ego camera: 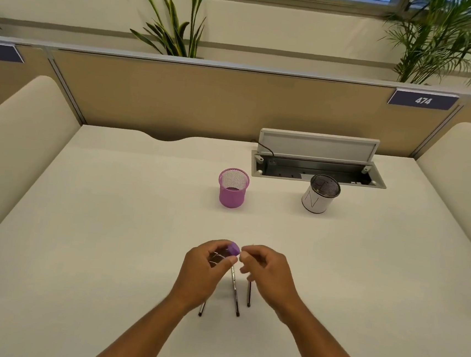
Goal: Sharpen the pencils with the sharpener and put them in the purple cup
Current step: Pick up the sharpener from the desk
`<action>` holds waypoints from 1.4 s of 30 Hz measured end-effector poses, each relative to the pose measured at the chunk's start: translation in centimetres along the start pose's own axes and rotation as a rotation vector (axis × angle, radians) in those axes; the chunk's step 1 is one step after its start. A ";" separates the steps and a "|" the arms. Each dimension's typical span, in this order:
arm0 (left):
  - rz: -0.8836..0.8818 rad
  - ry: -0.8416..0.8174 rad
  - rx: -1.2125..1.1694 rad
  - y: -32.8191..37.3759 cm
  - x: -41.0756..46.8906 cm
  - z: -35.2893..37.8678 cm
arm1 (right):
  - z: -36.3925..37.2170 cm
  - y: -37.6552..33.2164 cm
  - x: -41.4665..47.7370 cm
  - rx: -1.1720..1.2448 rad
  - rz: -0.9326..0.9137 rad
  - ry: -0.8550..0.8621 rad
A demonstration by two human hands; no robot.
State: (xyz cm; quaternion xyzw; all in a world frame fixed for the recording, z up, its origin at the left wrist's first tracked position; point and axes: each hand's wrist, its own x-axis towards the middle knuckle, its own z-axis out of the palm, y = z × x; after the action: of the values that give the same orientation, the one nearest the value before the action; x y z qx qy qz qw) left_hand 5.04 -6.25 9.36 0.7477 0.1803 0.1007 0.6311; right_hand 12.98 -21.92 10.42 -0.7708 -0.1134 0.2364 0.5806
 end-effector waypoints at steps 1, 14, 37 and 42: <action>0.008 -0.002 0.017 -0.2 0.0 0.0 | 0.1 0.1 0.2 -0.035 -0.023 -0.009; 0.092 0.002 0.211 -1.8 -0.6 0.1 | 1.2 1.3 0.6 -0.195 -0.118 -0.043; -0.091 0.140 0.059 -4.0 -0.5 -1.2 | 1.1 6.2 1.5 -0.742 0.221 0.171; -0.124 0.130 0.036 -4.2 -0.7 -1.6 | 0.9 6.5 1.9 -0.746 0.244 0.207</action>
State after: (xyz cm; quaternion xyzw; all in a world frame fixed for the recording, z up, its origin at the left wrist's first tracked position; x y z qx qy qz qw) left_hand 3.17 -4.52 5.58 0.7383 0.2686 0.1066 0.6095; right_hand 13.49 -22.24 3.59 -0.9562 -0.0400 0.1674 0.2369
